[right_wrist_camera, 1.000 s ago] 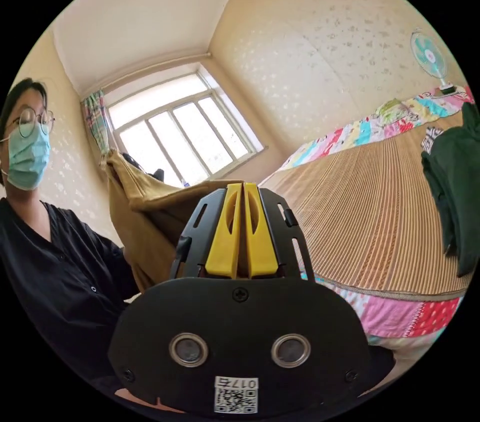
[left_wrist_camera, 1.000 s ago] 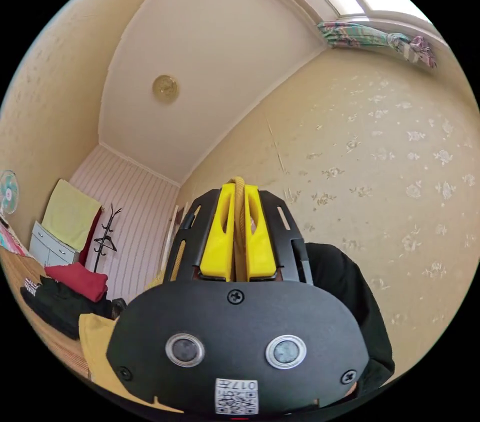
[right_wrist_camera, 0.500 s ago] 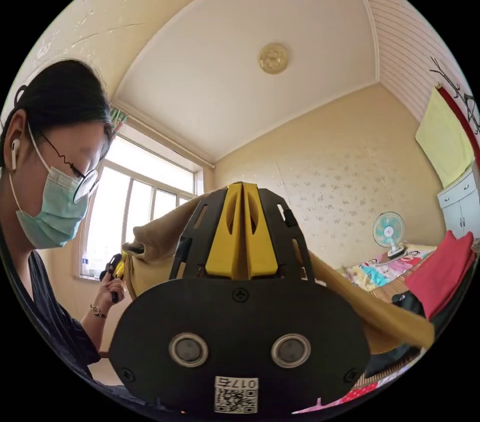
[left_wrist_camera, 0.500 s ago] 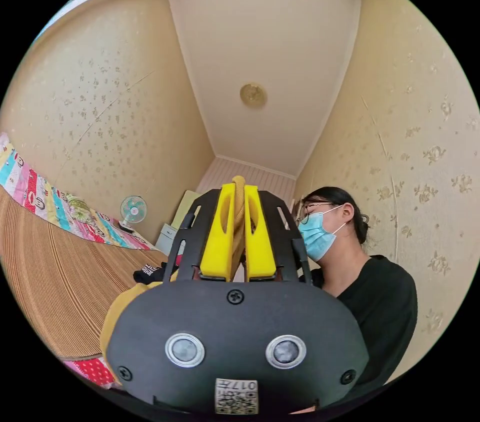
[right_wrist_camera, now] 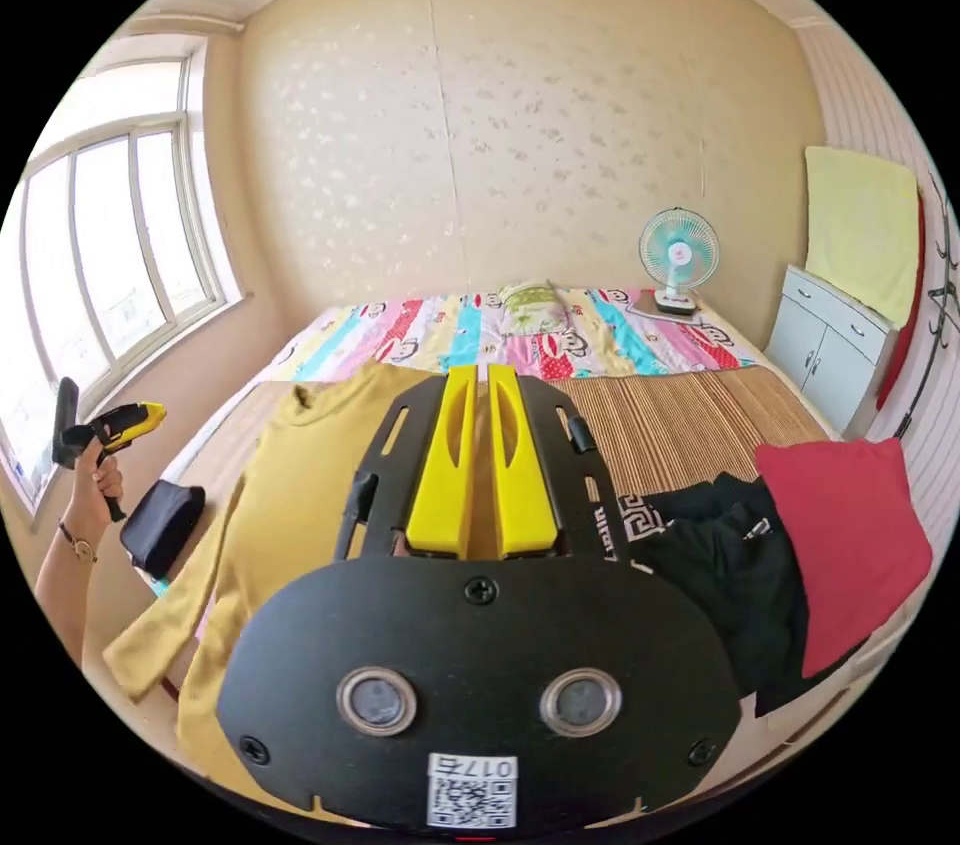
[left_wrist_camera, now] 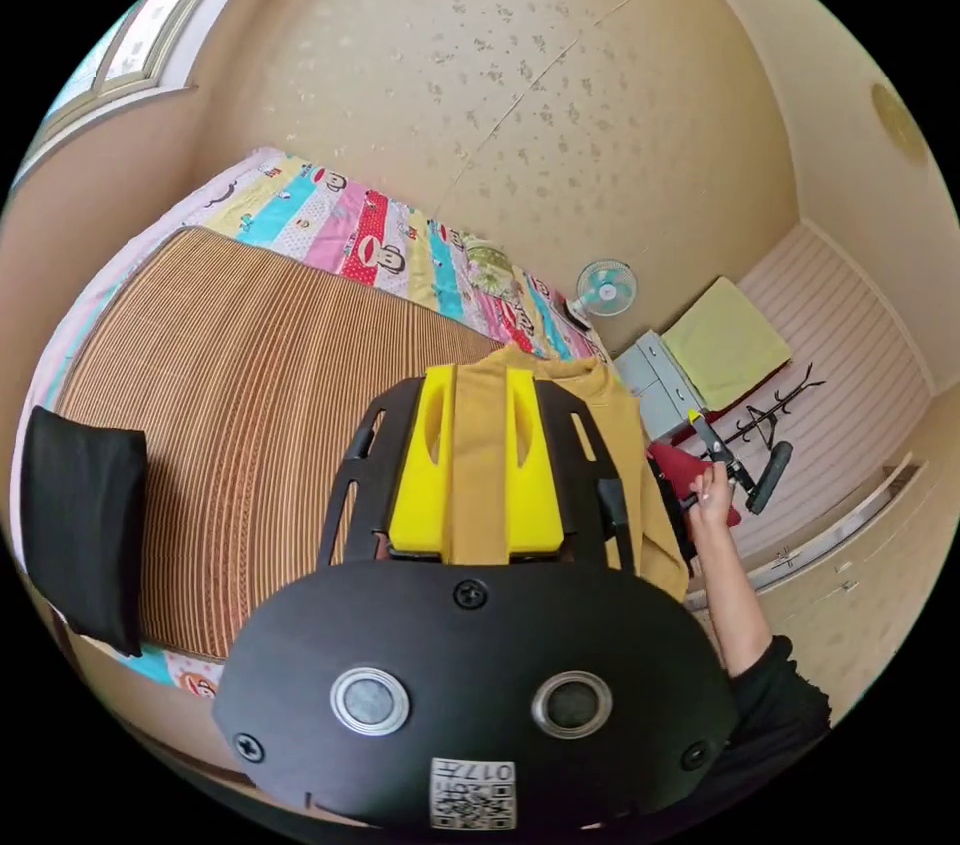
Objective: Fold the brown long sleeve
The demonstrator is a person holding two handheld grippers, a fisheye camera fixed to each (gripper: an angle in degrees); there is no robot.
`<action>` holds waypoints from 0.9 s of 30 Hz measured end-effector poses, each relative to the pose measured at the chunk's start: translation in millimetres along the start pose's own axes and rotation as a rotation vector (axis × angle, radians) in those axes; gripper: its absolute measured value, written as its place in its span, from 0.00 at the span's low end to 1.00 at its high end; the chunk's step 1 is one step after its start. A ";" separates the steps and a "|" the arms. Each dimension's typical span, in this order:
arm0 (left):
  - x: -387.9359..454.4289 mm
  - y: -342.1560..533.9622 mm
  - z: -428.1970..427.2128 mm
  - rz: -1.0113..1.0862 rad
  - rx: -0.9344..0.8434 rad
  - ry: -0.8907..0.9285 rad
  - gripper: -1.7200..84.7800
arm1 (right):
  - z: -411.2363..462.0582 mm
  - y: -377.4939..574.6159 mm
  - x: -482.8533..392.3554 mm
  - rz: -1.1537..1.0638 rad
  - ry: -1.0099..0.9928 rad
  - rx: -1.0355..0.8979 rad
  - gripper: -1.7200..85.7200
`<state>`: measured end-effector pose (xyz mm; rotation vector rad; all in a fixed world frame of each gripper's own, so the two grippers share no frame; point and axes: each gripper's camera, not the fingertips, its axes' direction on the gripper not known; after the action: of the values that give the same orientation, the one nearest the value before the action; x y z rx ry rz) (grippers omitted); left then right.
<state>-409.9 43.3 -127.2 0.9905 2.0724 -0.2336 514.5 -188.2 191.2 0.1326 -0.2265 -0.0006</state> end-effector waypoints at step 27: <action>-118.1 219.5 249.2 0.060 -0.329 -0.122 0.02 | 334.0 357.0 -151.3 -0.171 0.120 -0.523 0.03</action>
<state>-61.5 7.3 -167.3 0.8144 1.8908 0.0762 287.1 124.3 526.7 -0.3687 -0.0888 -0.2204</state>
